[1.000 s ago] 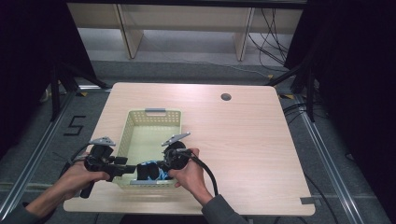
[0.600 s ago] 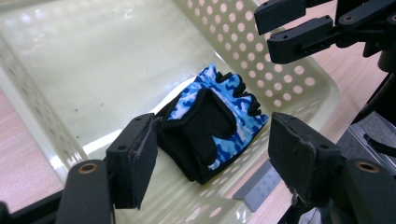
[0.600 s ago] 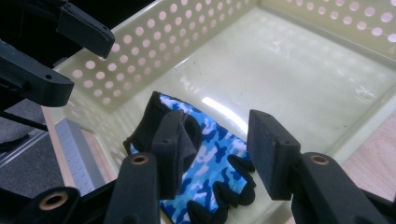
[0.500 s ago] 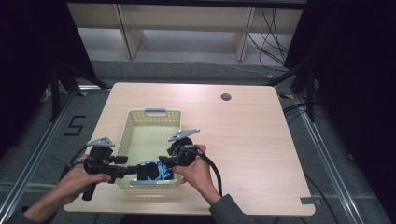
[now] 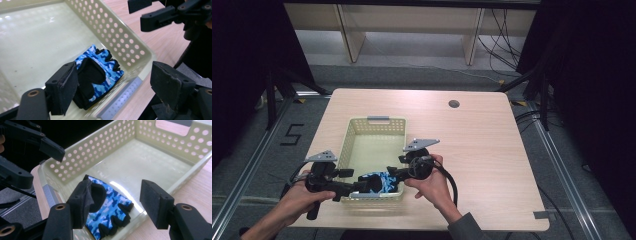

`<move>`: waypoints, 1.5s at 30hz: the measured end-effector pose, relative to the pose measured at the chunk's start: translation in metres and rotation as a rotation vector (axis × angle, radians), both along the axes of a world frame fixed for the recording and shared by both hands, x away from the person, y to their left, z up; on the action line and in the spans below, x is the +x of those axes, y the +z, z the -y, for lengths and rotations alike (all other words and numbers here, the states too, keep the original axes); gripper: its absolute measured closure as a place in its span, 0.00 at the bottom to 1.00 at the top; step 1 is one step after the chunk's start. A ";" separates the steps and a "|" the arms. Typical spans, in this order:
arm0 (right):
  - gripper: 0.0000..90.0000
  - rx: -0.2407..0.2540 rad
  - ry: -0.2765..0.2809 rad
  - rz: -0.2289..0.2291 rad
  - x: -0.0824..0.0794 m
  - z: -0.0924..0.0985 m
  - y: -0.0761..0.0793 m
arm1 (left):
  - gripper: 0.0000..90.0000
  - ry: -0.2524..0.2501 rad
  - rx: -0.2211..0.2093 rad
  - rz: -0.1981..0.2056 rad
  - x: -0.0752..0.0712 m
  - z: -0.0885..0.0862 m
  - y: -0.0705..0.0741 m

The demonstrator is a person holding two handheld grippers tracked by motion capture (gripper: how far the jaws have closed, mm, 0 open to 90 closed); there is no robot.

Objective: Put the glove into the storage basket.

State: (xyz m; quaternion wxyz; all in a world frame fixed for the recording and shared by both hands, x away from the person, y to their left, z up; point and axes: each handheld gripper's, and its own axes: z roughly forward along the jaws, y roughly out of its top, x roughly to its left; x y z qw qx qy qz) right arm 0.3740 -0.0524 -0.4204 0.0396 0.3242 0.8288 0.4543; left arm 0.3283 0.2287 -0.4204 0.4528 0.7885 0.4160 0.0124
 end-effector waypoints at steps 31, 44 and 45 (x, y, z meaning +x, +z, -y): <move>0.35 0.123 -0.084 -0.009 -0.020 0.073 0.000 | 0.24 -0.073 -0.029 0.110 -0.027 0.039 -0.004; 0.20 0.103 -0.095 0.032 -0.037 0.093 -0.006 | 0.24 -0.115 -0.018 0.171 -0.042 0.057 -0.010; 0.18 0.093 -0.114 0.020 -0.039 0.095 -0.006 | 0.24 -0.110 -0.022 0.180 -0.043 0.058 -0.011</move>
